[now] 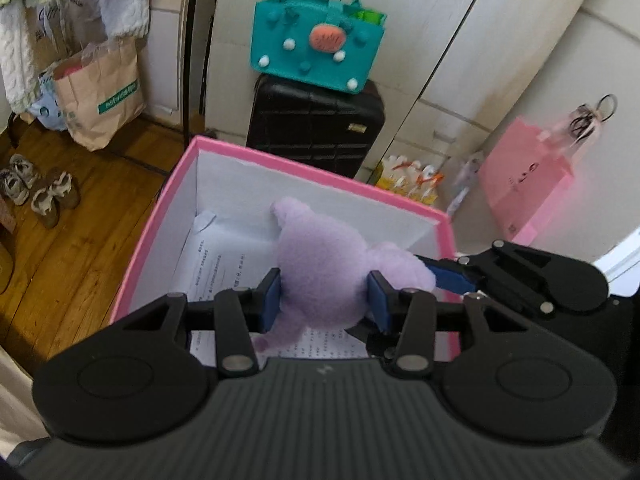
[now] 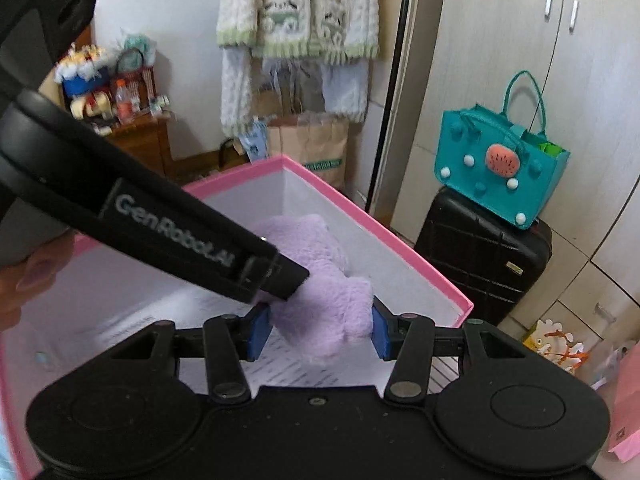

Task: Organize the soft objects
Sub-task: 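Open the left gripper to drop the lilac plush into the box, then move both grippers back toward the remaining items on the table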

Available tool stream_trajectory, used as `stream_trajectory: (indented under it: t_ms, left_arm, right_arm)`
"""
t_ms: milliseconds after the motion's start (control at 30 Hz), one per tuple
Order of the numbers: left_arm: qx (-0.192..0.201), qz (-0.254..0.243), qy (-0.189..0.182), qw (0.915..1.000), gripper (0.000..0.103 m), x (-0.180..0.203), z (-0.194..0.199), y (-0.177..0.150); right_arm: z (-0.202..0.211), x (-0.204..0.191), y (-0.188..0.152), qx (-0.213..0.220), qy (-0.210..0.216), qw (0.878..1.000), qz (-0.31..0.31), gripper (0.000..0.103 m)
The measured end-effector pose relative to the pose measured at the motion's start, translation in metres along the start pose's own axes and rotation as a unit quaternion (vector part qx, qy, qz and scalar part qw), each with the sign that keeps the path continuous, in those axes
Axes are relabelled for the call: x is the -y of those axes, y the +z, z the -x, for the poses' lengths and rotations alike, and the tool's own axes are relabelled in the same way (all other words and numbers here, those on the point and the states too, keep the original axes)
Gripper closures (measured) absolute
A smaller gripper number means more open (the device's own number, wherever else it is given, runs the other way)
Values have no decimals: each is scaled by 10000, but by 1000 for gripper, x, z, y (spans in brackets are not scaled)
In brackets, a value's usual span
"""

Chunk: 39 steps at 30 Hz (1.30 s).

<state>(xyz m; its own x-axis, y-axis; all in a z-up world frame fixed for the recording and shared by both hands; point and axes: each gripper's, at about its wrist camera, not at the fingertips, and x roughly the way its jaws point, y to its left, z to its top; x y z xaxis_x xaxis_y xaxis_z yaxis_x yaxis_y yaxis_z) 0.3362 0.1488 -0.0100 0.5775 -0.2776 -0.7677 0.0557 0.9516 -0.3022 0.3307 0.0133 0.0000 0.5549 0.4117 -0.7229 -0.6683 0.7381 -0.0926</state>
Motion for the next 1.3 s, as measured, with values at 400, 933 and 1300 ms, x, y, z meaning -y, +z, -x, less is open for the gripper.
stream_trajectory:
  t_ms: [400,933,1300]
  left_arm:
    - [-200,141,189,9995,58,-8,-28,-2]
    - [1121,-1141,373,9864,43,36,67,-56]
    - [1117,-1546,-1,9816,40,78,135,-101]
  right_arm:
    - [-30,-13,6,-614,-339,9969,350,45]
    - [117,-33,-56,920,-509,9895,-995,37]
    - [202,-35,-93,1247,-536,9801,-1450,37]
